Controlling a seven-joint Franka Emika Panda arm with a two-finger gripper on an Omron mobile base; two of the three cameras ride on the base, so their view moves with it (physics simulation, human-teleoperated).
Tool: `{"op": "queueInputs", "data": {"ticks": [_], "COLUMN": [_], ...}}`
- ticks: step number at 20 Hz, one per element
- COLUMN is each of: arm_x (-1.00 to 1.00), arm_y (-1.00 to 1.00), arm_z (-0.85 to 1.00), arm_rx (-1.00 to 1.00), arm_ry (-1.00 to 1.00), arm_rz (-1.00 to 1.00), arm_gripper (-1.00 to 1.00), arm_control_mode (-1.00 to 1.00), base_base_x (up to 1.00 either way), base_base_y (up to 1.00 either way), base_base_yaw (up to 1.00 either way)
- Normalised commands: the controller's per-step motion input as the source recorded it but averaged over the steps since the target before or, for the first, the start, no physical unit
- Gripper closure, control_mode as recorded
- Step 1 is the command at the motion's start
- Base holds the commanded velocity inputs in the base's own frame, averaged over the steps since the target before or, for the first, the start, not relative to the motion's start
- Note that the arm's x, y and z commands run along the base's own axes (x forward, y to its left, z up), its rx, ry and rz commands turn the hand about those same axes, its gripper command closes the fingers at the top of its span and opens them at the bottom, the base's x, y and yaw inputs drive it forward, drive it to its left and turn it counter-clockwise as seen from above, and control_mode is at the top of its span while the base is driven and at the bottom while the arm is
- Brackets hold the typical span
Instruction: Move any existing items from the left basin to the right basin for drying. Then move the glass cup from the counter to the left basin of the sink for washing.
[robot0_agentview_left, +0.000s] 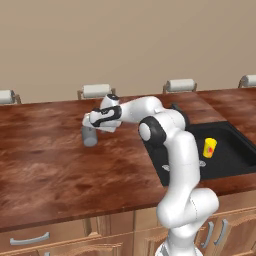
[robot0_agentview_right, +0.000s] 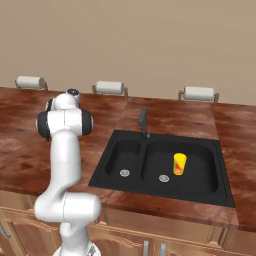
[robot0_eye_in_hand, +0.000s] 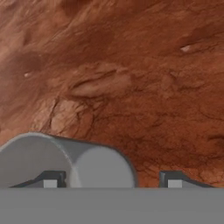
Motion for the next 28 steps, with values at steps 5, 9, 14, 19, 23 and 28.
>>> {"op": "queueInputs", "data": {"ticks": [5,9,14,19,23,28], "arm_x": [0.00,-0.01,-0.07,-0.20,-0.38,-0.55], "arm_y": [0.02,0.00,0.00,-0.02,-0.19,-0.32], "arm_z": [-0.02,0.00,0.00,0.01,0.08,0.05], "arm_rx": [0.00,0.00,0.01,0.02,0.01,0.00], "arm_ry": [0.00,0.00,0.00,0.00,-0.03,-0.12], "arm_rz": [-0.04,-0.04,-0.06,-0.06,-0.04,-0.01], "arm_gripper": [1.00,1.00,1.00,1.00,1.00,1.00], "arm_control_mode": [-1.00,-1.00,-1.00,-1.00,-1.00,-1.00], "base_base_x": [0.00,0.00,0.00,0.00,0.00,0.00], "base_base_y": [0.00,0.00,0.00,0.00,0.00,0.00], "base_base_yaw": [0.00,0.00,0.00,0.00,0.00,0.00]}}
